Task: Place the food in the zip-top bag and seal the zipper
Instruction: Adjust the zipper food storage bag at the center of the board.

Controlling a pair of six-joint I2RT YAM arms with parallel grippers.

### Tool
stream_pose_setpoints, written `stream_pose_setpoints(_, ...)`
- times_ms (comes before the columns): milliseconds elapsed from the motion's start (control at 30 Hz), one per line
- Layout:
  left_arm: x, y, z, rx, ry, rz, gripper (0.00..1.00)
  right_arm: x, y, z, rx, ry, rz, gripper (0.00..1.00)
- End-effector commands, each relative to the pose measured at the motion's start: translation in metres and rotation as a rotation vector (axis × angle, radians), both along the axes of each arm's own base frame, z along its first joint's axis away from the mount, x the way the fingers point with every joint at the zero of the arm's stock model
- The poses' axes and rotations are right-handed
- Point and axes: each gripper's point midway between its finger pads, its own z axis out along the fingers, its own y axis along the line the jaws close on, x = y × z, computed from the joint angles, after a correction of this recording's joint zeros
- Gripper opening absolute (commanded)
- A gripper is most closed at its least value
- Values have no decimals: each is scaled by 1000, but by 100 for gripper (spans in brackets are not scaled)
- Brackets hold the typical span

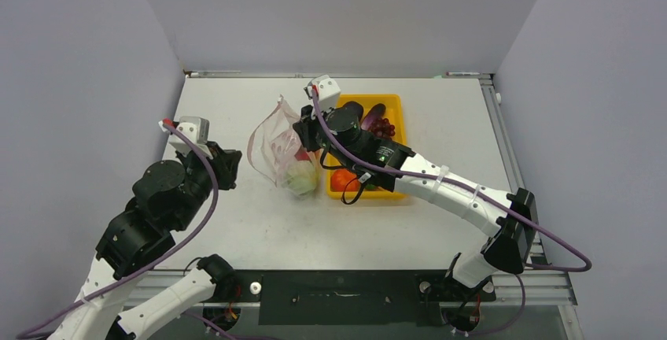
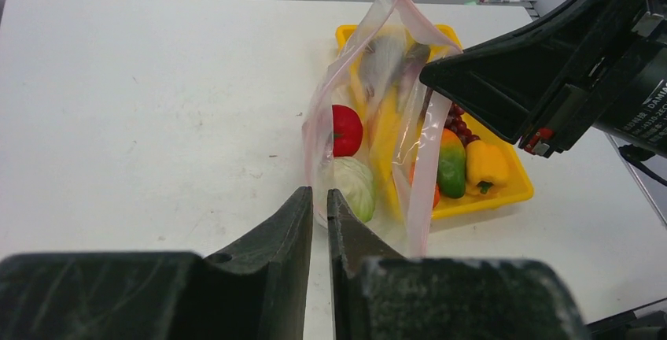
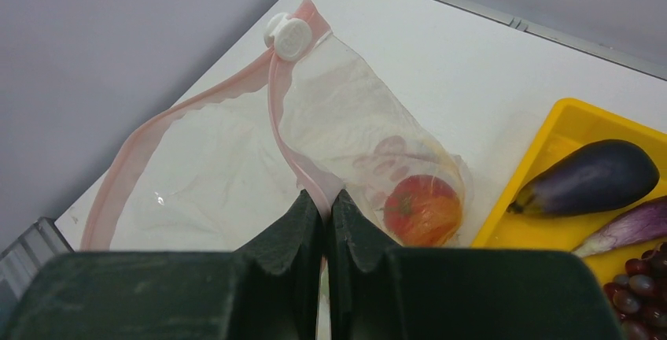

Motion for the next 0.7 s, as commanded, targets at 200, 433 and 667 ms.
stream_pose_setpoints(200, 7, -28, -18, -23, 70, -78, 36, 2, -9, 47, 82, -82, -23, 5)
stream_pose_setpoints(433, 17, -35, -32, 3, 110, -73, 47, 1, -8, 44, 88, -78, -19, 5)
stream_pose_setpoints(667, 28, -33, -45, 48, 130, -24, 48, -2, -11, 45, 95, -77, -13, 5)
